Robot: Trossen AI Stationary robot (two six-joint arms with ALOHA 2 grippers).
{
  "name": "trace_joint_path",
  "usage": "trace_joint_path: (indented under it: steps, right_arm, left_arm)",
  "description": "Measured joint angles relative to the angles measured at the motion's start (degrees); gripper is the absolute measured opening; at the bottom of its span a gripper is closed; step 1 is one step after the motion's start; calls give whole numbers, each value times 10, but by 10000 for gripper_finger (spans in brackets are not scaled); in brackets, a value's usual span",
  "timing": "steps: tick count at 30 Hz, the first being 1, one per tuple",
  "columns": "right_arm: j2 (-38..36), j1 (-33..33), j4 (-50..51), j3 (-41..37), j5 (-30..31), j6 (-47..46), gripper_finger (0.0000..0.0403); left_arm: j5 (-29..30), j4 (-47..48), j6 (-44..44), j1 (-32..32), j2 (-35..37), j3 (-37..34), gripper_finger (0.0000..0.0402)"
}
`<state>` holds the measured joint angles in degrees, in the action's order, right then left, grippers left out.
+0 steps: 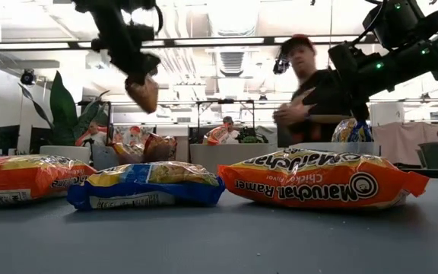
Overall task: Sort Maruchan noodles
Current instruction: Put the red noodle pack into the transparent black bin Put the blue noodle pack into the transparent white bin
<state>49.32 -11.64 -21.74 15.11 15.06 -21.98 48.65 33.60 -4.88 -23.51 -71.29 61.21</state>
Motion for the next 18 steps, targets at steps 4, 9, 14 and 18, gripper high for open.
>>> trace_joint_path:
  steps: [4, 9, 14, 18]
  right_arm:
    - [0, 0, 0, 0, 1, 0, 184]
    - [2, 0, 0, 0, 1, 0, 184]
    - [10, 0, 0, 0, 1, -1, 184]
    - [19, 0, 0, 0, 1, -1, 184]
  left_arm:
    - [2, 4, -1, -38, -30, 0, 82]
    - [3, 27, -4, -73, -73, 0, 82]
    - [25, 55, -4, -89, -119, 0, 82]
    - [48, 97, -11, -89, -147, 10, 81]
